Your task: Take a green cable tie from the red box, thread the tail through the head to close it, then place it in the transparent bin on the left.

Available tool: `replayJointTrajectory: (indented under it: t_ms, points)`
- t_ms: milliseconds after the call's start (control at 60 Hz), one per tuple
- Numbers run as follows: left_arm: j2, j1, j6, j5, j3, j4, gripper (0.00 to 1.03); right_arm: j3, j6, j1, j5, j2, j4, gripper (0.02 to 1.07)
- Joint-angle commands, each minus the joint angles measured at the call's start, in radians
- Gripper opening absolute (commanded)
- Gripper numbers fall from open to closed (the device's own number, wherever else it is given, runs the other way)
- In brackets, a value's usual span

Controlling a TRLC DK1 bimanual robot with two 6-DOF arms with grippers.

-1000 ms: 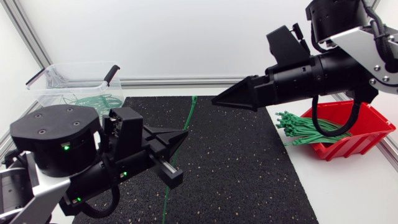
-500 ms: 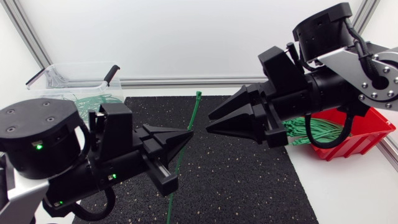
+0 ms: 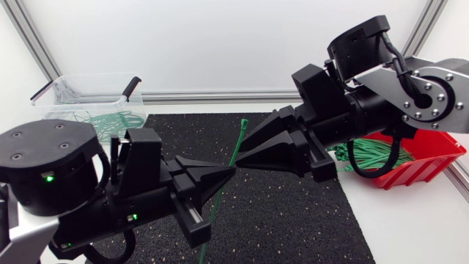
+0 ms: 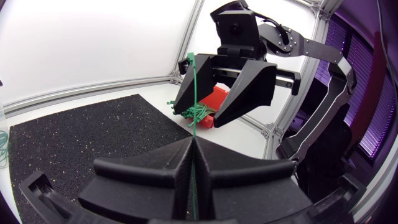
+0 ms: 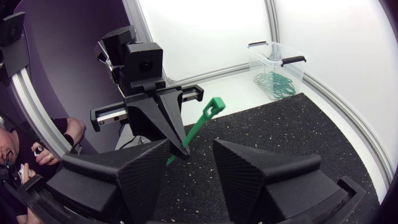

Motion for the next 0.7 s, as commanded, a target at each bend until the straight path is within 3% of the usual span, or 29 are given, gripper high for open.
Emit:
replayJointTrajectory:
  t_ms: [0, 117, 250, 417, 517, 683]
  points:
    - [-0.01, -0.009, -0.019, 0.006, 0.026, 0.002, 0.04, 0.015, -0.021, 0.007, -0.014, 0.014, 0.002, 0.45]
    - [-0.01, -0.015, -0.019, 0.006, 0.026, 0.002, 0.04, 0.012, -0.019, 0.01, -0.014, 0.014, 0.009, 0.43]
    - [-0.012, -0.018, -0.019, 0.006, 0.024, 0.002, 0.04, 0.009, -0.021, 0.02, -0.016, 0.017, 0.014, 0.28]
    - [-0.015, -0.029, -0.024, 0.006, 0.023, 0.0, 0.04, 0.007, -0.019, 0.03, -0.019, 0.018, 0.015, 0.27]
    - [-0.018, -0.029, -0.025, 0.006, 0.024, -0.001, 0.04, 0.001, -0.021, 0.033, -0.019, 0.012, 0.015, 0.18]
    - [-0.021, -0.026, -0.025, 0.005, 0.026, -0.001, 0.04, -0.008, -0.021, 0.033, -0.018, 0.003, 0.015, 0.16]
